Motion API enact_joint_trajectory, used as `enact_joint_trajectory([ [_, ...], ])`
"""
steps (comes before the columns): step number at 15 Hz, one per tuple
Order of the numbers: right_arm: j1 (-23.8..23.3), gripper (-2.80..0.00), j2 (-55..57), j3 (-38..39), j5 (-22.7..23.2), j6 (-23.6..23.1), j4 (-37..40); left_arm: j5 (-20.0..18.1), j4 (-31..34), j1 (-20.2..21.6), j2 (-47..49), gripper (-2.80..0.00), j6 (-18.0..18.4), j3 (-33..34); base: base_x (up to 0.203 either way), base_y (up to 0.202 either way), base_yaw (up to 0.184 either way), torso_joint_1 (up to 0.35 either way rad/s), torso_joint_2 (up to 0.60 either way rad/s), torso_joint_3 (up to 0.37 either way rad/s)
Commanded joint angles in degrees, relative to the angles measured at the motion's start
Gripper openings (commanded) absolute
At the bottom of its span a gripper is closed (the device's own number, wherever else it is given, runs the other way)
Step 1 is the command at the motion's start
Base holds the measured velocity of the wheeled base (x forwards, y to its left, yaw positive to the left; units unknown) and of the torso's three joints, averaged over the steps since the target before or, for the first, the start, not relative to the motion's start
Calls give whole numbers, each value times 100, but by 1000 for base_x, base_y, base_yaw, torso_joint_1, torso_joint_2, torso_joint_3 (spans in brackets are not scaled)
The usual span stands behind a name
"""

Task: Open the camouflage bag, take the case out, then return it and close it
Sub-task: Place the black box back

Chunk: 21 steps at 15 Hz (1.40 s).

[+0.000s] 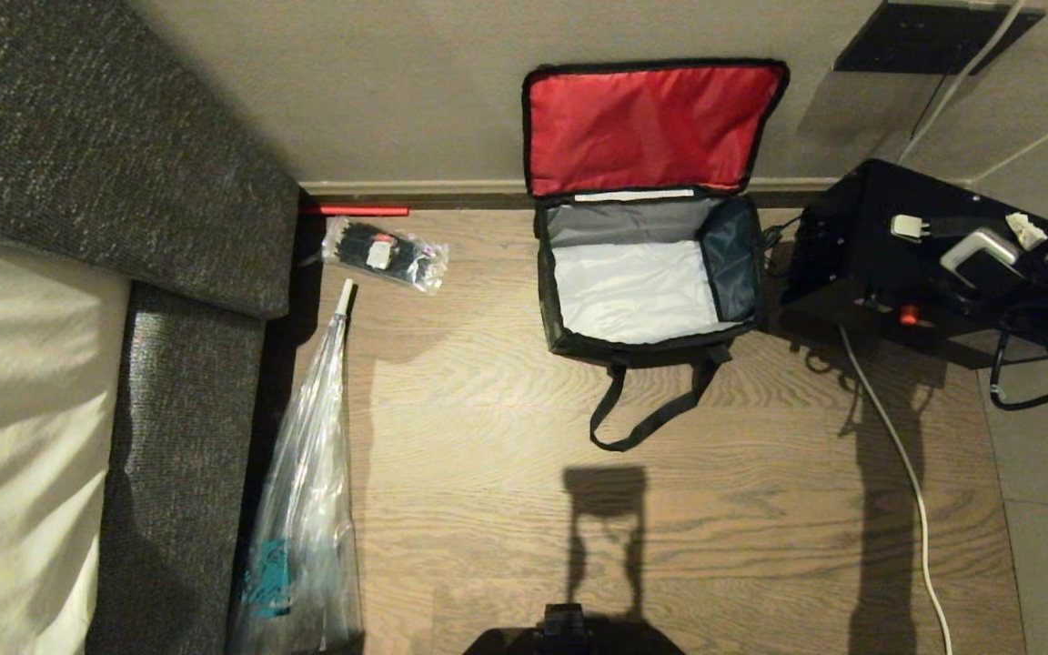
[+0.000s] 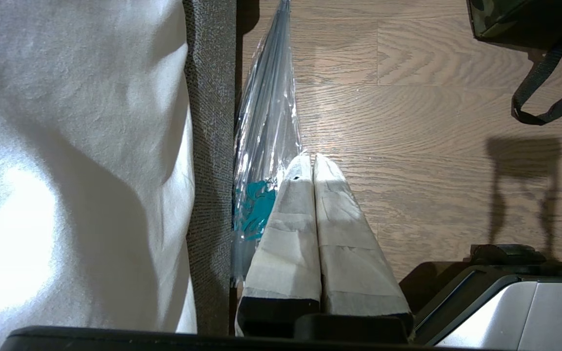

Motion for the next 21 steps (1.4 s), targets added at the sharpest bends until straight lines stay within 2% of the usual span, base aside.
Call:
enact_joint_trajectory([
  [1,3,-280,-362,107,8,-42,-49,0,0,1,7,-280,3,9,0,0,0,0,0,0],
  [5,26,-280,-626,111,4,-49,-49,0,0,1,7,-280,3,9,0,0,0,0,0,0],
  [11,588,-280,-1042,118,-8,-104,189,0,0,1,7,-280,3,9,0,0,0,0,0,0],
  [15,1234,-280,-1413,219,-68,-107,448,0,0,1,7,-280,3,9,0,0,0,0,0,0],
  [18,1669,-280,-1547,201,-472,-109,626,0,0,1,7,-280,3,9,0,0,0,0,0,0],
  [21,2030,-280,-1754,171,-536,-127,913,0,0,1,7,-280,3,9,0,0,0,0,0,0],
])
